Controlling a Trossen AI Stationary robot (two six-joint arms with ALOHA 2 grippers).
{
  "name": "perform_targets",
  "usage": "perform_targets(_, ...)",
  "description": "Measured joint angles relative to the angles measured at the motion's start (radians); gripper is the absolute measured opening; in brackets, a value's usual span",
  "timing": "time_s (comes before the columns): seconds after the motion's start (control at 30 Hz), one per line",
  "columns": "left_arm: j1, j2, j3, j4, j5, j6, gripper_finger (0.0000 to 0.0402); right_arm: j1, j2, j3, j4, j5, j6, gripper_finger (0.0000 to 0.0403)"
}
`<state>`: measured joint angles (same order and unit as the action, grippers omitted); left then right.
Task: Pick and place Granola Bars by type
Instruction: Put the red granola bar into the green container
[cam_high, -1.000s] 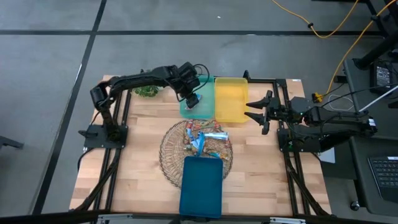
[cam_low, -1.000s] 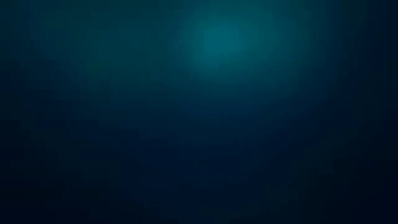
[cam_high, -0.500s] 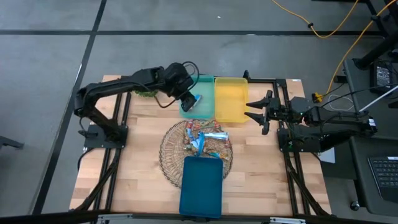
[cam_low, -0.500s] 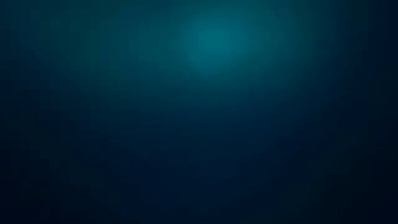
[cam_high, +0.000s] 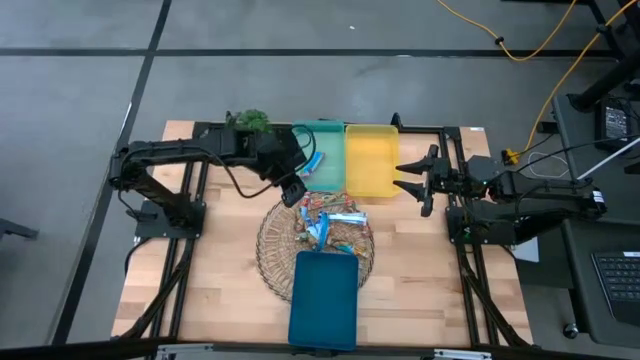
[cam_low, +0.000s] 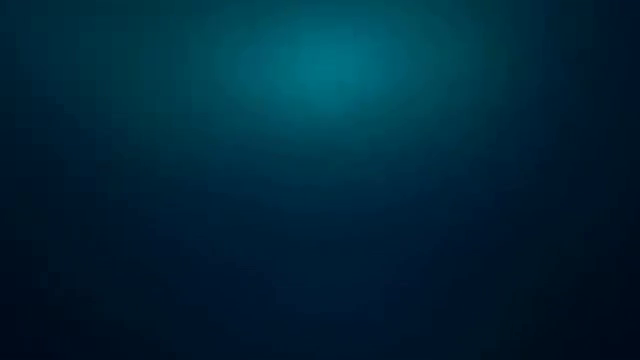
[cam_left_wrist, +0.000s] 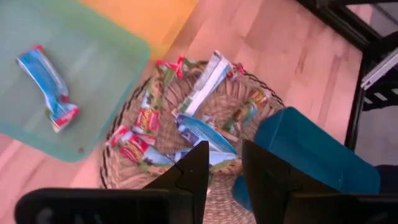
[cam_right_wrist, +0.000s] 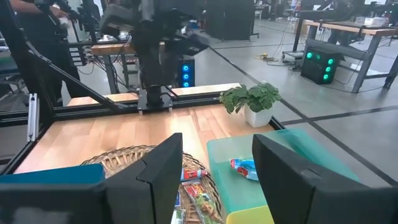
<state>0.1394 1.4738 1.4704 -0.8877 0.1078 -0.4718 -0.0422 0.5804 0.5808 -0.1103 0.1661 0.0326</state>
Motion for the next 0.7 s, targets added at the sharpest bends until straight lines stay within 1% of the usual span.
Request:
perform_targets(0.37,-0.111,0.008,-0.013,-0.004,-0.17,-0.185,0.009,0.0,0.0,0.0,0.0,0.0,-0.019,0.0196)
perform_targets(0.47,-0.134,0.009,-0.053,-0.008,-0.219,-0.253,0.009,0.0,0.0,0.0,0.0,0.0,-0.019,0.0196)
perform_targets(0.6,-0.148,0.009,-0.12,0.009,-0.224,-0.343,0.0088,0.0,0.0,0.0,0.0,0.0,-0.019,0.0196)
perform_targets(0.7,-0.152,0.01,-0.18,0.027,-0.25,-0.408,0.009,0.0,0.0,0.0,0.0,-0.001,-0.015,0.0196)
